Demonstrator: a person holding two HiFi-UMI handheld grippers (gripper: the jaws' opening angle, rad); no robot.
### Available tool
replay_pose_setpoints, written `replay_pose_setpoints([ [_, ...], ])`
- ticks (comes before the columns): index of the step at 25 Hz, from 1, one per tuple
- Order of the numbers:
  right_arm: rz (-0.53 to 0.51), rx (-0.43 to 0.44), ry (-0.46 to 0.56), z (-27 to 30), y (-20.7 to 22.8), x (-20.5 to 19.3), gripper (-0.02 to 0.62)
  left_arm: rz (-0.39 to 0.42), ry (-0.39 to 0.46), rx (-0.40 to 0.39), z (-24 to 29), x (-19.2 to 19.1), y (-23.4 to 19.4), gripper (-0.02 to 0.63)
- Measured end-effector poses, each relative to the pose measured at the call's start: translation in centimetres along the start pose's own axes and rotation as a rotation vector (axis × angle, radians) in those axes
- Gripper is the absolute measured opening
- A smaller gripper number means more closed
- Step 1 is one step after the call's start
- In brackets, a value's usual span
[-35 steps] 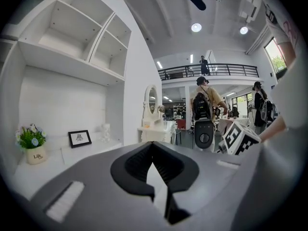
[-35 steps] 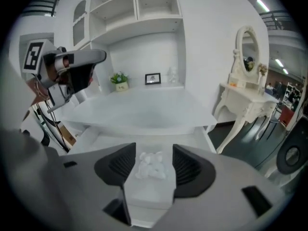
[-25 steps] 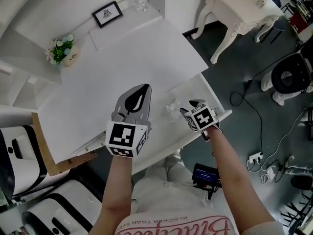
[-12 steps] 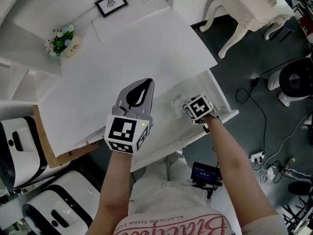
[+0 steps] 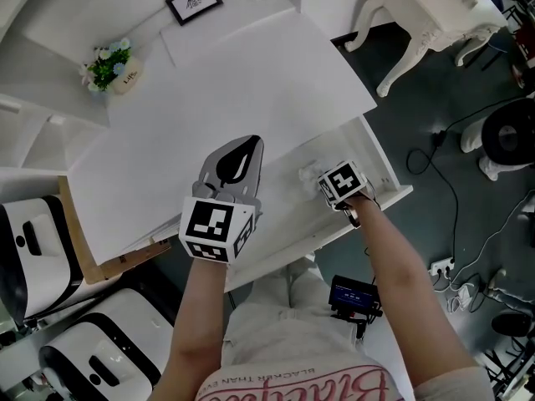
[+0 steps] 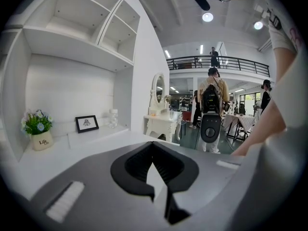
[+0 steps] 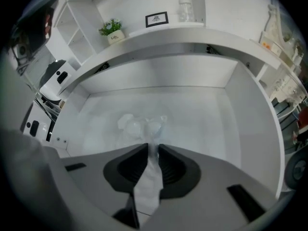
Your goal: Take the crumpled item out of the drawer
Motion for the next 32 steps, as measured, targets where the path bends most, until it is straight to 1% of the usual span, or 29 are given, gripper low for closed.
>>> replay_pose_setpoints([
  [3,0.019,0.003,0.005,-0.5,-0.1,0.1,0.061,-0.004,0.008,0.006,-0.4,0.1,-0.3,0.009],
  [7,0.043,0.01,0.036,-1.6,-0.4,0.4,0.051,-0.013,0.021,0.004,-0.6,0.3,-0.4,0.009],
  [20,0.032,-0.004,0.133,-7.0,-1.9,1.4,0.049,-0.008,0.087,-0.017,-1.3,2.9,0.0,0.009],
  [26,0.014,-0.028,0.174,-9.8,-2.6,1.6,0.049,-0.01,0.118,-0.018,-1.9,3.9,0.2,0.009],
  [32,-0.003,-0.037,0.249,-12.9,-3.7,1.9,0.049,-0.002,0.14,-0.014,-2.9,4.6,0.4,0.009],
])
Point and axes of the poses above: the fingertips, and each gripper's own axes: z forward along the fingers, y to its right, x out of its top, the point moved 3 cm from there along -z, backward along the fingers, and after that the axes turned 8 degrees about z, right-handed, at the moved point
